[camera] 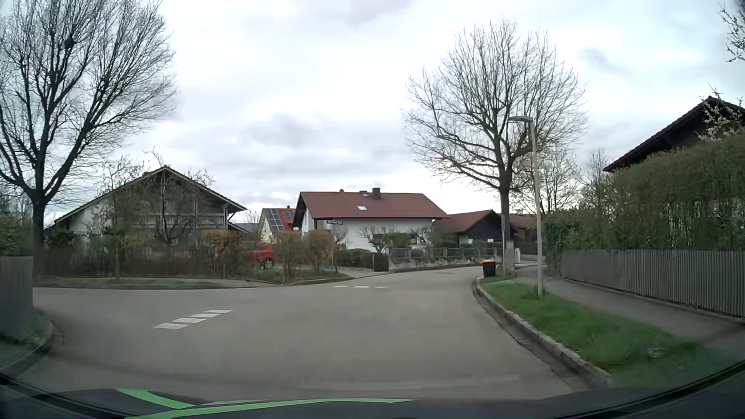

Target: Follow the waypoints while adhering to traffic rules and regulations

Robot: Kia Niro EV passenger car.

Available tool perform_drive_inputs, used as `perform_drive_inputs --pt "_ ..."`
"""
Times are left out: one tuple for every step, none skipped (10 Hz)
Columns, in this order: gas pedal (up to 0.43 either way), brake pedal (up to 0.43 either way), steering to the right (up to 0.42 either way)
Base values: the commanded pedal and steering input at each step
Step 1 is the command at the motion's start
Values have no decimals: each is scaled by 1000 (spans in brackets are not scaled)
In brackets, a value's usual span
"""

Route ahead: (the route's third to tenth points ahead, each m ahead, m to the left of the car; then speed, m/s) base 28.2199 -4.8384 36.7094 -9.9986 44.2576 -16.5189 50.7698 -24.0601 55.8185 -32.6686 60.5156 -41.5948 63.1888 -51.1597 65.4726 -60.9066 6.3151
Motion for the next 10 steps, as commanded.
perform_drive_inputs --pt "87 0 49" --pt "87 0 48" --pt "87 0 47" --pt "87 0 47" --pt "87 0 47" --pt "87 0 47" --pt "87 0 47" --pt "87 0 47" --pt "87 0 47" --pt "87 0 47"
